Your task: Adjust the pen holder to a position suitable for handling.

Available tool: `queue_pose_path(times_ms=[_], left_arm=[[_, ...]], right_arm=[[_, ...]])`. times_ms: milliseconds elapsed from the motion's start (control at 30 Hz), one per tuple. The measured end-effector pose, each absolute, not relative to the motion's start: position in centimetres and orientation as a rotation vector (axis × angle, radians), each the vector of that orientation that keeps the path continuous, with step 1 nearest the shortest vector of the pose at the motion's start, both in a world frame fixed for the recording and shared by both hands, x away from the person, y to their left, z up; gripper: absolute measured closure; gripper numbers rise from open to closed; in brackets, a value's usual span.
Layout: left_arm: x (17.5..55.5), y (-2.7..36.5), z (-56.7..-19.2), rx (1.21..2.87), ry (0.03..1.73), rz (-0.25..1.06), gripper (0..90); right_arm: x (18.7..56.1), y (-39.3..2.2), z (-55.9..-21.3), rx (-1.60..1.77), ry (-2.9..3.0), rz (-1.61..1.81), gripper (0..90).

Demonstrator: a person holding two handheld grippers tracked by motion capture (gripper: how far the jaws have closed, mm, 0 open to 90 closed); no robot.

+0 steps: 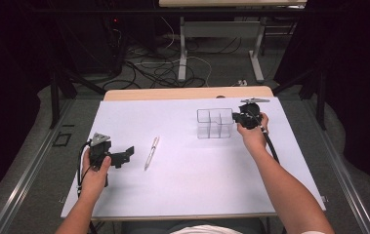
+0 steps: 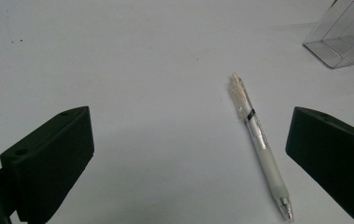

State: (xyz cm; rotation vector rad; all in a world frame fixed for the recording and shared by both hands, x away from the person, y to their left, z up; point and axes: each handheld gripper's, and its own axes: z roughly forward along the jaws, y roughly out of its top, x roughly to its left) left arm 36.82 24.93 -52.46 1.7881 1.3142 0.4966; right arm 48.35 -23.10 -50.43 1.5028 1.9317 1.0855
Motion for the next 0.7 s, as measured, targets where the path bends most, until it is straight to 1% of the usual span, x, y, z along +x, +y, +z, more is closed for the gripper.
queue_pose_path(times_ms=[700], left_arm=[[36.9, 24.9, -52.5, 1.790, 1.312, 0.497, 1.0]], right_arm=[[47.7, -20.3, -50.7, 1.456, 1.973, 1.146, 90.0]])
